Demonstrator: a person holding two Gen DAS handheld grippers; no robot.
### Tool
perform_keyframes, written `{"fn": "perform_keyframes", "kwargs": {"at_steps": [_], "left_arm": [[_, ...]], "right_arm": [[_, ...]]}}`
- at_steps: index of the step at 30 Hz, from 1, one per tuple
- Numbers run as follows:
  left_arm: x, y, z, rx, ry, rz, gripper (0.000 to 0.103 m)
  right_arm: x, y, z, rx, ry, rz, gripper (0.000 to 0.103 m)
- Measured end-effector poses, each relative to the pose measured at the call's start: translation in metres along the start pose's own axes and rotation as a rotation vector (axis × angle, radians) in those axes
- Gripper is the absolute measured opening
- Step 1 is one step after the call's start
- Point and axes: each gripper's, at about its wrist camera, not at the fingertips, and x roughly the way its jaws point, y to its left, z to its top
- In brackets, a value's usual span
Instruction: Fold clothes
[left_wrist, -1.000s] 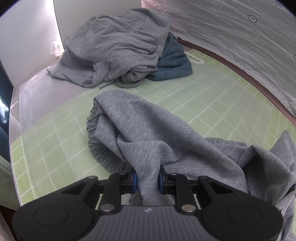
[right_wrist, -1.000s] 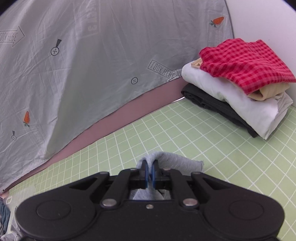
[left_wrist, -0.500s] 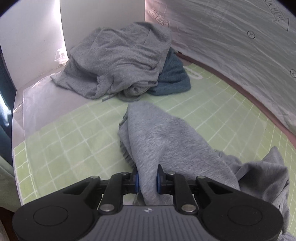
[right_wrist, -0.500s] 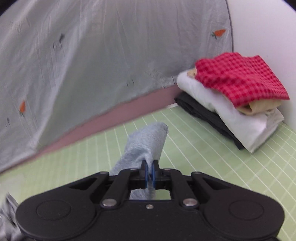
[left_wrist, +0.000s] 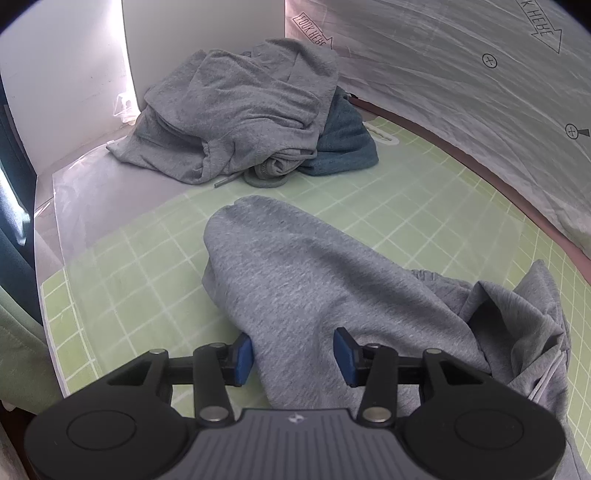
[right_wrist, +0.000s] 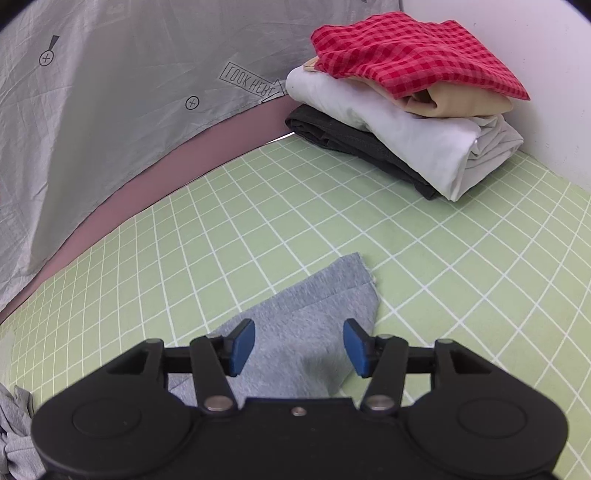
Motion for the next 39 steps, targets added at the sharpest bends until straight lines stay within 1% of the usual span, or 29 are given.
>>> {"fn": "perform_keyframes", "kwargs": {"at_steps": [1,3,4,5,6,8,10,13,17,18,21,23,26,29,31,34,35,37,38,39], "left_arm": [[-0.001,0.000,0.001,-0.004,0.001,-0.001,0.049],[-0.006,-0.001,0.007,-0.023,-0.006,-0.016,0.061],[-0.008,-0.001,0.010,-0.034,-0.014,-0.026,0.064],[-0.009,-0.003,0.013,-0.040,-0.022,-0.034,0.073],[-0.009,-0.005,0.017,-0.042,-0.029,-0.039,0.079],[-0.007,-0.011,0.023,-0.043,-0.041,-0.046,0.086],[0.000,-0.016,0.027,-0.035,-0.033,-0.039,0.087],[0.013,-0.023,0.035,-0.046,-0.002,-0.025,0.088],[0.019,-0.025,0.047,-0.110,0.013,-0.056,0.088],[0.021,-0.027,0.050,-0.116,0.015,-0.061,0.090],[0.030,-0.037,0.058,-0.105,0.028,-0.060,0.093],[0.039,-0.045,0.061,-0.076,0.056,-0.044,0.093],[0.049,-0.053,0.062,-0.031,0.089,-0.029,0.093],[0.057,-0.059,0.060,0.016,0.110,-0.040,0.093],[0.061,-0.062,0.058,0.036,0.128,-0.030,0.093],[0.067,-0.063,0.055,0.029,0.139,-0.022,0.093],[0.068,-0.062,0.054,0.025,0.146,-0.022,0.090],[0.072,-0.060,0.052,0.018,0.163,-0.008,0.076],[0.073,-0.058,0.051,0.014,0.171,0.000,0.062],[0.075,-0.057,0.049,0.010,0.179,0.007,0.048]], "right_arm": [[0.004,0.000,0.003,0.001,0.006,0.005,0.054],[0.011,0.005,0.010,-0.022,0.017,0.005,0.058],[0.015,0.009,0.012,-0.036,0.020,0.007,0.059],[0.020,0.012,0.014,-0.050,0.026,0.010,0.063],[0.024,0.016,0.016,-0.064,0.033,0.011,0.066],[0.035,0.025,0.016,-0.094,0.051,0.000,0.067],[0.045,0.033,0.016,-0.118,0.072,-0.007,0.068],[0.057,0.042,0.013,-0.120,0.110,0.002,0.069],[0.067,0.052,0.008,-0.117,0.128,-0.028,0.069],[0.069,0.054,0.008,-0.113,0.134,-0.035,0.069],[0.074,0.059,0.005,-0.101,0.148,-0.049,0.069],[0.076,0.063,0.005,-0.102,0.152,-0.060,0.070],[0.078,0.067,0.004,-0.105,0.158,-0.069,0.071],[0.080,0.068,0.002,-0.098,0.164,-0.074,0.071],[0.079,0.069,0.002,-0.092,0.167,-0.074,0.071],[0.080,0.069,0.000,-0.091,0.171,-0.073,0.071],[0.080,0.069,0.000,-0.096,0.173,-0.074,0.071],[0.081,0.070,-0.001,-0.108,0.176,-0.077,0.068],[0.081,0.072,-0.002,-0.122,0.177,-0.079,0.060],[0.081,0.073,-0.003,-0.136,0.177,-0.079,0.055]]}}
